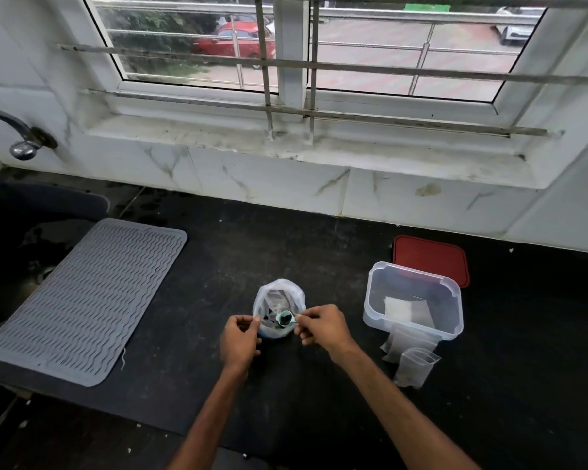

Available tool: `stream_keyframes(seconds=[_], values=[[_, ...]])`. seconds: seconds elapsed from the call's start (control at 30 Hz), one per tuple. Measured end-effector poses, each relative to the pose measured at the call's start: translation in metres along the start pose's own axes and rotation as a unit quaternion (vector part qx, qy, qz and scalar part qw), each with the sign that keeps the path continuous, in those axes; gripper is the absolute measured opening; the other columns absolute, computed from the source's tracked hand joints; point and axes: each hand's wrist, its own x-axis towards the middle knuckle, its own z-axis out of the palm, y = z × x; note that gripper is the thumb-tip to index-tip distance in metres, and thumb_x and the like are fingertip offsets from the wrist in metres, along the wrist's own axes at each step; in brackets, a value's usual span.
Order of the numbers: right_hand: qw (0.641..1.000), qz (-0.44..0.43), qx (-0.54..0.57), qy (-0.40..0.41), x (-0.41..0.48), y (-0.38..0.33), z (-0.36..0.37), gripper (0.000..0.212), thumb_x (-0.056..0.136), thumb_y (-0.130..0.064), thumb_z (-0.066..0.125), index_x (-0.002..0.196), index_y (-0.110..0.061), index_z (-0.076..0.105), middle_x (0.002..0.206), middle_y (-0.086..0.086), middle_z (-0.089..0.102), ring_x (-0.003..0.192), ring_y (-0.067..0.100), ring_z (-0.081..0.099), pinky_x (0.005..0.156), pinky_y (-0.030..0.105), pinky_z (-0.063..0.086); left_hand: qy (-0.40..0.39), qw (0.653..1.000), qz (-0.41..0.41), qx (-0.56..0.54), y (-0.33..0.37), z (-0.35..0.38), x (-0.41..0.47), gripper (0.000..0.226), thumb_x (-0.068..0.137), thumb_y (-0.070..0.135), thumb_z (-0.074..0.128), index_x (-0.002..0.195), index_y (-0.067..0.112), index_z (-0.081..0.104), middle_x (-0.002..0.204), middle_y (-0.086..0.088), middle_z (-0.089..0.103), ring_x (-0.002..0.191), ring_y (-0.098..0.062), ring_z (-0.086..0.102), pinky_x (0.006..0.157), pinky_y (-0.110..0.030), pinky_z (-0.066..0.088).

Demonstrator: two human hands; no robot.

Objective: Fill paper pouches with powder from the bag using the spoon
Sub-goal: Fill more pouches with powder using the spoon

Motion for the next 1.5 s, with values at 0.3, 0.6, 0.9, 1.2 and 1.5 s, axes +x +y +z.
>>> stream_keyframes(seconds=[0.3,0.6,0.9,1.2,1.5], values=[[0.991,-0.014,0.129,0.026,-0.047,-0.011,-0.083,0.011,0.094,-0.012,0.064,0.1,-0.006,0.072,0.076,0.008,0.073,0.063,0.011,0.063,0.06,0.021,0.056,0.119,0.975,0.129,0.136,0.019,-0.001,-0.031,0.039,0.085,0.027,0.074,0.114,0.012,0.054,0.12,-0.011,0.056,0.11,-0.029,0.057,0.089,-0.042,0.048],[0.986,-0.011,0.133,0.104,-0.1,0.035,-0.18,0.009,0.092,-0.013,0.066,0.099,-0.011,0.073,0.083,0.012,0.075,0.066,0.013,0.064,0.064,0.024,0.056,-0.16,0.91,0.373,0.085,0.042,0.103,-0.128,0.025,0.09,0.022,0.069,0.111,0.027,0.058,0.103,0.014,0.061,0.088,-0.002,0.063,0.075,-0.023,0.054],[0.98,-0.01,0.154,0.128,-0.114,0.081,-0.219,0.01,0.093,-0.009,0.066,0.097,-0.003,0.072,0.072,0.011,0.071,0.056,0.011,0.058,0.05,0.02,0.05,-0.291,0.795,0.429,0.316,0.02,0.156,-0.168,0.037,0.098,0.041,0.053,0.135,0.045,0.047,0.126,0.024,0.052,0.102,0.011,0.049,0.071,0.0,0.033],[0.99,-0.005,0.085,0.109,-0.095,0.102,-0.21,0.009,0.093,-0.009,0.065,0.091,-0.006,0.073,0.07,0.011,0.072,0.053,0.011,0.058,0.053,0.024,0.051,-0.233,0.841,0.4,0.279,0.014,0.162,-0.168,0.012,0.094,0.029,0.06,0.102,0.038,0.062,0.106,0.023,0.06,0.087,0.007,0.057,0.068,-0.008,0.045],[0.97,-0.076,-0.154,0.17,-0.086,0.107,-0.196,0.009,0.086,-0.022,0.07,0.087,-0.024,0.078,0.076,-0.007,0.075,0.065,0.004,0.067,0.072,0.032,0.06,-0.257,0.893,0.331,0.168,0.003,0.162,-0.162,0.014,0.084,0.018,0.07,0.082,0.031,0.066,0.087,0.019,0.07,0.084,-0.003,0.067,0.075,-0.036,0.055]])
